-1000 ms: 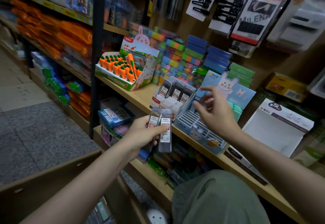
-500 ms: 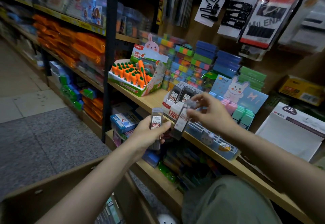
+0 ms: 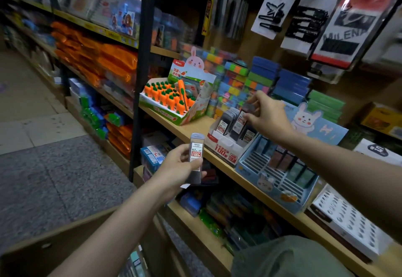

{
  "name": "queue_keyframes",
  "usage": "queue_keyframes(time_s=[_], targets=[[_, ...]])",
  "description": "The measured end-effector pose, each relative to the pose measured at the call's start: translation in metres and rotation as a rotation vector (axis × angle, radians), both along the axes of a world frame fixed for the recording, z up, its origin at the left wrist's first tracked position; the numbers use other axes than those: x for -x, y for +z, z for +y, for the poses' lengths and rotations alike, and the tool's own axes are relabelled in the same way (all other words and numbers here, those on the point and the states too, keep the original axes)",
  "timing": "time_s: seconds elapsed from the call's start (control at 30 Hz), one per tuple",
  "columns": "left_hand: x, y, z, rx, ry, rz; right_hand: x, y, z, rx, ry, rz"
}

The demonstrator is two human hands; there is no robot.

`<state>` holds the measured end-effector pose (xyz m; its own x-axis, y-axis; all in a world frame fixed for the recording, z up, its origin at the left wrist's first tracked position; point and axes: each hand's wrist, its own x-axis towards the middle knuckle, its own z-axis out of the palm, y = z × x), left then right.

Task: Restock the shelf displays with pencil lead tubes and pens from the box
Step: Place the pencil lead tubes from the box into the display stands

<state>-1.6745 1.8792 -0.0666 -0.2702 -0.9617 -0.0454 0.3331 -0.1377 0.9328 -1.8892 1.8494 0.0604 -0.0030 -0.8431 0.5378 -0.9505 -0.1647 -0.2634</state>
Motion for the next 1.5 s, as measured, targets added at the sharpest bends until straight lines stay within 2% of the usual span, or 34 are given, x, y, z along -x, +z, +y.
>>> queue_keyframes(time_s=[0.13, 0.3, 0.53, 0.63, 0.73, 0.83, 0.9, 0.97, 1.03, 1.13, 1.5], targets=[[-0.005, -0.004, -0.007, 0.017, 0.046, -0.044, 0.003, -0.012, -0.015, -0.047, -0.003, 0.05], [-0.002, -0.006, -0.01, 0.102, 0.043, -0.087, 0.006, -0.022, -0.019, -0.022, -0.019, 0.236], [0.032, 0.023, -0.021, 0.228, 0.102, -0.161, 0.015, -0.027, -0.025, 0.021, -0.012, 0.304], [0.054, 0.032, -0.024, 0.268, 0.109, -0.228, 0.017, -0.015, -0.022, 0.107, 0.053, 0.105], [0.069, 0.036, -0.026, 0.309, 0.084, -0.26, 0.014, -0.002, -0.013, -0.11, 0.212, -0.13], [0.08, 0.042, -0.027, 0.36, 0.053, -0.285, 0.015, -0.002, -0.005, -0.261, 0.279, -0.128], [0.082, 0.042, -0.029, 0.395, 0.132, -0.365, 0.019, 0.001, -0.006, -0.226, 0.261, -0.179], [0.078, 0.04, -0.032, 0.423, 0.275, -0.516, 0.026, 0.008, -0.009, -0.102, 0.178, -0.199], [0.075, 0.035, -0.032, 0.444, 0.323, -0.593, 0.033, 0.016, -0.012, 0.02, 0.111, -0.166], [0.078, 0.026, -0.032, 0.398, 0.239, -0.681, 0.033, 0.017, -0.019, 0.089, 0.108, -0.119], [0.096, -0.003, -0.044, 0.347, 0.279, -0.725, 0.016, -0.012, -0.036, 0.041, -0.026, 0.172]])
